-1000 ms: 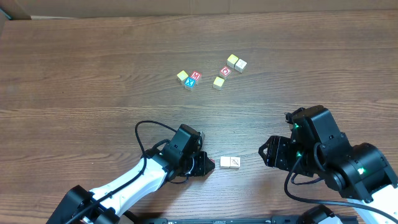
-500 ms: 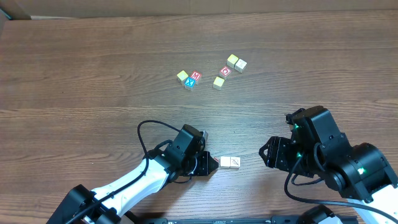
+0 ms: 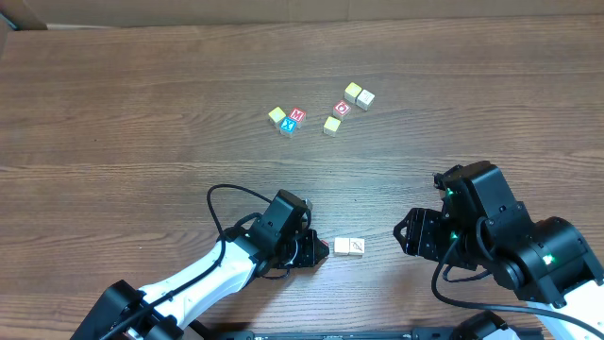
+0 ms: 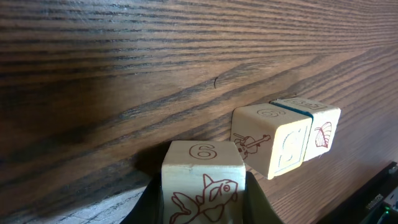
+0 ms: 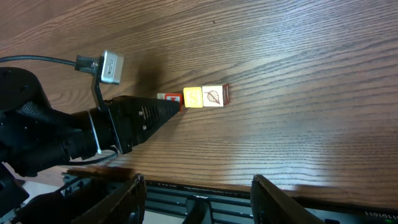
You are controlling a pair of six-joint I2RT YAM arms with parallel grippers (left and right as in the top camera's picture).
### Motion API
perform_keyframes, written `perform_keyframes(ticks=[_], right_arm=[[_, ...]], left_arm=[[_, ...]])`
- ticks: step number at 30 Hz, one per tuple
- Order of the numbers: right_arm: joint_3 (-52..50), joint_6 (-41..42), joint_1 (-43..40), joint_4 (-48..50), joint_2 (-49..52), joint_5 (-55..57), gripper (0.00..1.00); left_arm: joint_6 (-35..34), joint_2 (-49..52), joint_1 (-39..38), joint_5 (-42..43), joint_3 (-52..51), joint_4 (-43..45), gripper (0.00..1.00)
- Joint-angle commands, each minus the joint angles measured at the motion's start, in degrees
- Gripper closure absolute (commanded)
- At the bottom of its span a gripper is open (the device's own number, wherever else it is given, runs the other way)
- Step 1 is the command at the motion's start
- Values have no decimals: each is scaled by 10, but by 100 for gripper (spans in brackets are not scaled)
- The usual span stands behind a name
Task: Flip 3 blocks
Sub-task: 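Lower the fish block left of the front pair and push it against them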
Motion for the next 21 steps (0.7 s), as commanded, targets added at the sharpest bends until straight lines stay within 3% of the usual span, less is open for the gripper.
perform_keyframes(ticks=[1,21], right_arm=[[16,-4,-3,1,-5,4,44],[16,-4,-3,0,-5,-1,44]], left_arm=[[-9,7,-3,-9,-2,-2,96],[-16,29,-3,-17,-2,14,94]])
